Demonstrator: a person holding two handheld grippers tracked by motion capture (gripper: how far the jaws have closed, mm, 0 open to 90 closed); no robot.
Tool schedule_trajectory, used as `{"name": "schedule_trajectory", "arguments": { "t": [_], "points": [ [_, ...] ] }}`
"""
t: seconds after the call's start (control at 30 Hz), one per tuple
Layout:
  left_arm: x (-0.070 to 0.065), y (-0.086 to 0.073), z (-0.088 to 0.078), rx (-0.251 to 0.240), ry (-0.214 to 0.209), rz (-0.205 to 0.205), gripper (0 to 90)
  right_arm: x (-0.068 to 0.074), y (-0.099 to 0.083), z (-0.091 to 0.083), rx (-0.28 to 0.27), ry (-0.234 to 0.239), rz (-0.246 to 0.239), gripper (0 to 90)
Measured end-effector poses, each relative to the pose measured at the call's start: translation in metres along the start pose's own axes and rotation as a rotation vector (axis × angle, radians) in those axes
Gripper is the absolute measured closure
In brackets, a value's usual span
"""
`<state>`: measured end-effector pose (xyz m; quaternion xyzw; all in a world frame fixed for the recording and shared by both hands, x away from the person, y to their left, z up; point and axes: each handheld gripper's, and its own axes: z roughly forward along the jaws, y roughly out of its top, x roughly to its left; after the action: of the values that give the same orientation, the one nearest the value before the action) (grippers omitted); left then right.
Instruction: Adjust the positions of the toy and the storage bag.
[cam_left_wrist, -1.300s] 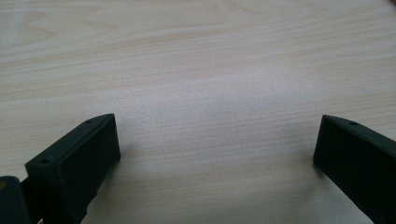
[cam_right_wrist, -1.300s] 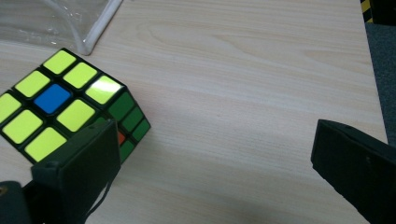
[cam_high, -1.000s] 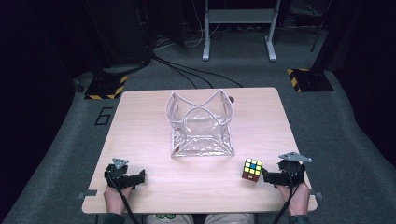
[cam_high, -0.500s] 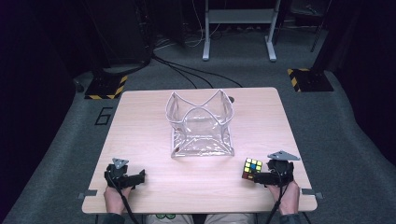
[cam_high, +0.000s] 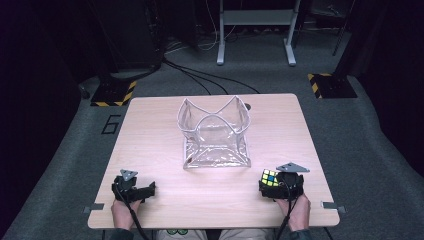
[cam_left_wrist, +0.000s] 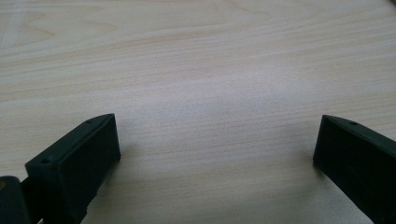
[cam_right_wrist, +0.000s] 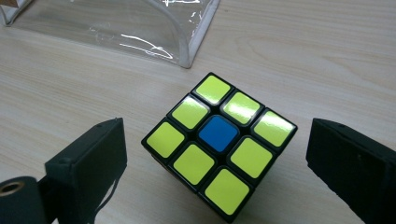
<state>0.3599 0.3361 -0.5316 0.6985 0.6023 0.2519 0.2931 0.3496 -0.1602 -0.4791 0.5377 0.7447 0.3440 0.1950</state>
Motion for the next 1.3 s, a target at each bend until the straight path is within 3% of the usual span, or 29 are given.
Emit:
{"name": "schedule_trajectory", "arguments": {
  "t": [0.63,0.83,1.07,1.3],
  "points": [
    [0.000,0.000,0.000,-0.001,0.000,-0.001,0.1,0.009,-0.005,0.019,0.033,-0.102,0.047,13.4],
    [0.000,0.000,0.000,0.000,0.000,0.001,0.1,0.008,-0.006,0.019,0.034,-0.093,0.037,13.7],
    [0.000,0.000,0.000,0.000,0.000,0.001,0.1,0.003,-0.008,0.016,0.041,-0.029,-0.010,13.9],
    [0.000,0.000,0.000,-0.001,-0.001,0.001,0.1,0.006,-0.008,0.014,0.059,-0.052,0.008,13.4]
  ]
}}
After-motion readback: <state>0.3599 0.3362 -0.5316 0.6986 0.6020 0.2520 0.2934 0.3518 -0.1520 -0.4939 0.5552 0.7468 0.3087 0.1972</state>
